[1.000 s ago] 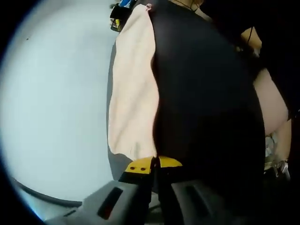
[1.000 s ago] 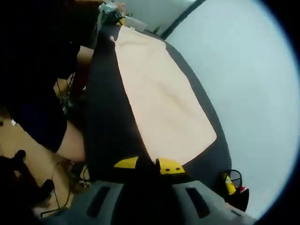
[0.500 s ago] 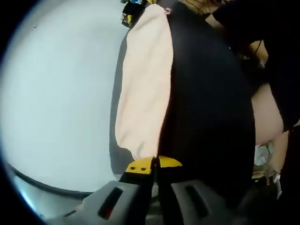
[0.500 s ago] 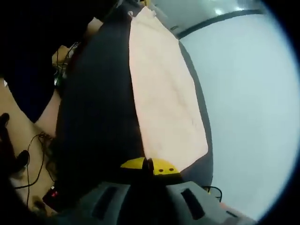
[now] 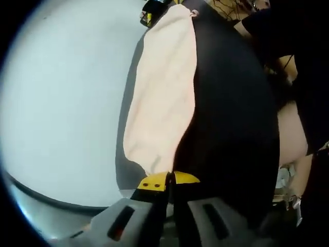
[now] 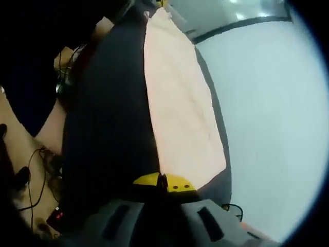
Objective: Fold the towel on the table until its edges align and the towel forms a compact rectangular stack.
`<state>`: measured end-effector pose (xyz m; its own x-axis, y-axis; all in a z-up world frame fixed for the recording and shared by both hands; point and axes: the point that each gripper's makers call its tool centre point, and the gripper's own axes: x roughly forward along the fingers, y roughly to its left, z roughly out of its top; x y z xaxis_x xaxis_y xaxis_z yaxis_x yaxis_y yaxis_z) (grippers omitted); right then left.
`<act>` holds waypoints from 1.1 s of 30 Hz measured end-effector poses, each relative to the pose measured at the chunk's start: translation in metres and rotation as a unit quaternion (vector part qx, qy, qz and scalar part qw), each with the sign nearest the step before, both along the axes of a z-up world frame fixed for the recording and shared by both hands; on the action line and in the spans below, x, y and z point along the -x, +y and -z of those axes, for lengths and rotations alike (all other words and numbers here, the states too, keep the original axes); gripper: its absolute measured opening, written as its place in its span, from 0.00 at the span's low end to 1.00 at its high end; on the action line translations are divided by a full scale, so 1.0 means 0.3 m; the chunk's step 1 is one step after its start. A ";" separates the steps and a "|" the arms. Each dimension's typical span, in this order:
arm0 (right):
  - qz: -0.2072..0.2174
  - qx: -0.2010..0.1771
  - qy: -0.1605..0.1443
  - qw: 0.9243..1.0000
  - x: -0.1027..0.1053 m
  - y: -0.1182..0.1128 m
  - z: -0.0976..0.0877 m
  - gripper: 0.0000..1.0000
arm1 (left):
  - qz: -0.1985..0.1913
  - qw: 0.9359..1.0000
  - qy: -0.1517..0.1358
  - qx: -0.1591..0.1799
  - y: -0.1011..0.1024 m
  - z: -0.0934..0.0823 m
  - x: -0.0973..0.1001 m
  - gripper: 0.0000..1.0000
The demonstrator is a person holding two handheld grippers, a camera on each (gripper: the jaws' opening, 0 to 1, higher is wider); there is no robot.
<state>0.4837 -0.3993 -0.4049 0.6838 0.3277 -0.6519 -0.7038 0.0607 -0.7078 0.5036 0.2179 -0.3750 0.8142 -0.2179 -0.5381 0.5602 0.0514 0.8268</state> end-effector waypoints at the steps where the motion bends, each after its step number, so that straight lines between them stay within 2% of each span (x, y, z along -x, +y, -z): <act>1: -0.001 0.002 -0.001 1.000 0.005 -0.002 -0.008 0.00 | -0.001 1.000 -0.003 0.003 0.004 -0.012 -0.001 0.00; 2: -0.001 0.003 0.002 1.000 0.017 -0.006 -0.022 0.00 | -0.007 1.000 -0.012 0.006 0.005 -0.034 0.003 0.00; 4: 0.018 -0.036 0.014 0.999 0.047 -0.003 -0.065 0.00 | -0.008 1.000 -0.021 0.008 0.006 -0.060 0.011 0.00; 8: 0.032 -0.071 0.015 0.997 0.083 -0.019 -0.136 0.00 | -0.002 0.999 -0.038 -0.002 0.008 -0.099 0.048 0.00; 10: 0.033 -0.080 0.025 0.996 0.106 -0.021 -0.157 0.00 | 0.000 0.999 -0.046 -0.015 -0.004 -0.117 0.068 0.00; 12: 0.035 -0.083 0.031 0.995 0.124 -0.023 -0.181 0.00 | -0.001 0.998 -0.054 -0.024 -0.007 -0.159 0.091 0.00; 15: 0.041 -0.092 0.032 0.994 0.134 -0.029 -0.229 0.00 | -0.006 0.998 -0.064 -0.019 -0.004 -0.218 0.124 0.00; 19: 0.047 -0.110 0.027 0.992 0.095 -0.028 -0.279 0.00 | -0.013 0.997 -0.069 -0.028 0.001 -0.259 0.102 0.00; 23: 0.058 -0.104 0.024 0.993 -0.010 -0.037 -0.324 0.00 | -0.019 0.997 -0.067 -0.034 -0.008 -0.303 0.044 0.00; 25: 0.067 -0.102 0.015 0.992 -0.090 -0.052 -0.357 0.00 | -0.028 0.997 -0.070 -0.030 -0.014 -0.335 -0.003 0.00; 26: 0.072 -0.105 0.010 0.992 -0.133 -0.053 -0.378 0.00 | -0.046 0.996 -0.069 -0.019 0.005 -0.356 -0.078 0.00; 27: 0.079 -0.110 0.009 0.991 -0.173 -0.057 -0.396 0.00 | -0.048 0.996 -0.071 -0.019 0.008 -0.370 -0.118 0.00; 30: 0.090 -0.113 0.003 0.990 -0.285 -0.058 -0.425 0.00 | -0.052 0.996 -0.072 -0.030 0.013 -0.395 -0.217 0.00; 31: 0.095 -0.113 0.001 0.989 -0.351 -0.068 -0.432 0.00 | -0.053 0.996 -0.068 -0.032 0.016 -0.395 -0.250 0.00; 33: 0.106 -0.117 0.002 0.988 -0.438 -0.073 -0.438 0.00 | -0.055 0.996 -0.064 -0.040 0.017 -0.389 -0.318 0.00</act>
